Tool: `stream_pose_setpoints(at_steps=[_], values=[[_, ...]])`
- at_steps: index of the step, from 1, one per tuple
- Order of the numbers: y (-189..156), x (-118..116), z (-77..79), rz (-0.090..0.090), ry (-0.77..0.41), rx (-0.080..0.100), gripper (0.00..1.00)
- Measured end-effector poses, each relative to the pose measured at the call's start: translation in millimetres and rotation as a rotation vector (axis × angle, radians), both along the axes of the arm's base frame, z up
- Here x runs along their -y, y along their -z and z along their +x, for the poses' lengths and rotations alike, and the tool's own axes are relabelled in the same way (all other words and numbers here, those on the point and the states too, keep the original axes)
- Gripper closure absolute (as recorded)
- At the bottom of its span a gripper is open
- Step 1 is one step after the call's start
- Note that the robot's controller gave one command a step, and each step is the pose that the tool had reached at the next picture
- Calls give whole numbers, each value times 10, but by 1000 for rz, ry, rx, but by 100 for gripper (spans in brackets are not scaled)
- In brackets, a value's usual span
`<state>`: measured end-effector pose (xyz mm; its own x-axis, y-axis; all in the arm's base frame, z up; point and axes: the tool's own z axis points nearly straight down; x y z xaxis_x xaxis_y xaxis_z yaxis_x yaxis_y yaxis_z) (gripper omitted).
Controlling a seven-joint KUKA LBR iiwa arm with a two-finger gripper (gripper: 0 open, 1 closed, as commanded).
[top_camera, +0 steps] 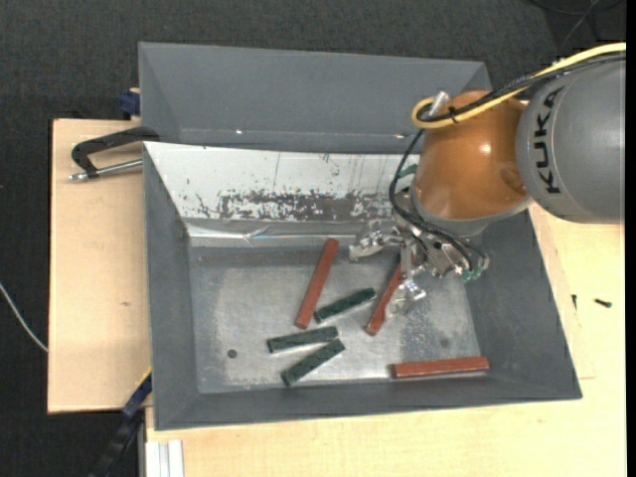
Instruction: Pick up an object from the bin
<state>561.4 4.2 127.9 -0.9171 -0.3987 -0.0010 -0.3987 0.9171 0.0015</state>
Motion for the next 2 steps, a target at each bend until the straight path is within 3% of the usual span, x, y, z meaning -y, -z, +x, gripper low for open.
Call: stream_pose_setpoints(at_steps=[1, 2], values=[[430, 83, 19, -1, -285, 2, 0], [513, 114, 41, -2, -245, 1, 100]])
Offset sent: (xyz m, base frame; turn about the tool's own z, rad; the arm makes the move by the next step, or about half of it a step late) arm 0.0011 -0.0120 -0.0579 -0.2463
